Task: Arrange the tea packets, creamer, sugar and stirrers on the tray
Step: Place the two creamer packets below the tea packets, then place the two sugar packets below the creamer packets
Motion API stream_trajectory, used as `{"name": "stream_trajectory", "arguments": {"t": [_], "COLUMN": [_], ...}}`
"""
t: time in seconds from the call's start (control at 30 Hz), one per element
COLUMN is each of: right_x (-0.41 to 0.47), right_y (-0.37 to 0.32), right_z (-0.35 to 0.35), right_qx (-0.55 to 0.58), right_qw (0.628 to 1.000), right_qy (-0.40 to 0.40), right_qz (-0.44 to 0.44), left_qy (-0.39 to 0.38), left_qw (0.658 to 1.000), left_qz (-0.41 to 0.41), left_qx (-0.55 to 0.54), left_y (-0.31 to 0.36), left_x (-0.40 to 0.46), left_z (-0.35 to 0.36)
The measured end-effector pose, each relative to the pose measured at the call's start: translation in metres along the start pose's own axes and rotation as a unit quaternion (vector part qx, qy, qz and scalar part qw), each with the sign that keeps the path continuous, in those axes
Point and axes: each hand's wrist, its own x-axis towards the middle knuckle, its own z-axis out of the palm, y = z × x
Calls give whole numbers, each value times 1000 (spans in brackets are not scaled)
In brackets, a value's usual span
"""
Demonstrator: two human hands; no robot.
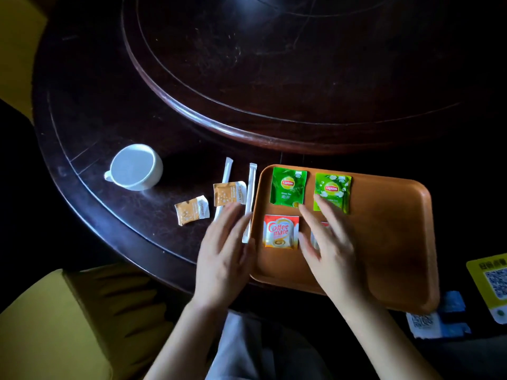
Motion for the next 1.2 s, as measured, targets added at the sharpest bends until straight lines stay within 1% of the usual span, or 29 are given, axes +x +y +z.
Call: {"name": "stream_trajectory", "arguments": {"t": [0.07, 0.13, 0.23, 0.33, 0.43, 0.5, 0.6, 0.77, 0.87, 0.97, 1.1, 1.2], "right_x": [23, 46, 69, 78, 79, 79, 79, 85, 86, 79, 54, 34], "right_y": [-11, -24, -40, -50, -52, -50, -48, -54, -52, -50, -51, -52], "right_z": [9, 23, 47, 70, 86, 95, 103, 107, 108, 104, 80, 58], "right_qx": [1, 0, -10, -33, -57, -66, -64, -62, -32, 16, 46, 71], "right_qw": [1000, 998, 994, 988, 980, 977, 977, 981, 984, 989, 993, 994], "right_qy": [-4, -13, -43, -79, -105, -120, -136, -124, -116, -84, -52, -32], "right_qz": [-31, -59, -99, -132, -157, -163, -152, -137, -131, -118, -98, -76], "left_qy": [30, 29, -7, -62, -105, -112, -87, -7, 10, 21, 71, 105], "left_qw": [998, 994, 987, 982, 978, 979, 981, 976, 972, 968, 956, 956], "left_qz": [-38, -77, -104, -105, -103, -100, -123, -198, -215, -240, -283, -275], "left_qx": [35, 73, 123, 147, 150, 140, 125, 90, 90, 72, 28, 0], "left_y": [-17, -38, -65, -85, -96, -99, -98, -91, -89, -84, -72, -51], "left_x": [6, 11, 15, 12, 7, 5, 5, 9, 12, 13, 7, -2], "left_z": [-13, -26, -39, -41, -37, -35, -31, -21, -21, -21, -23, -25]}}
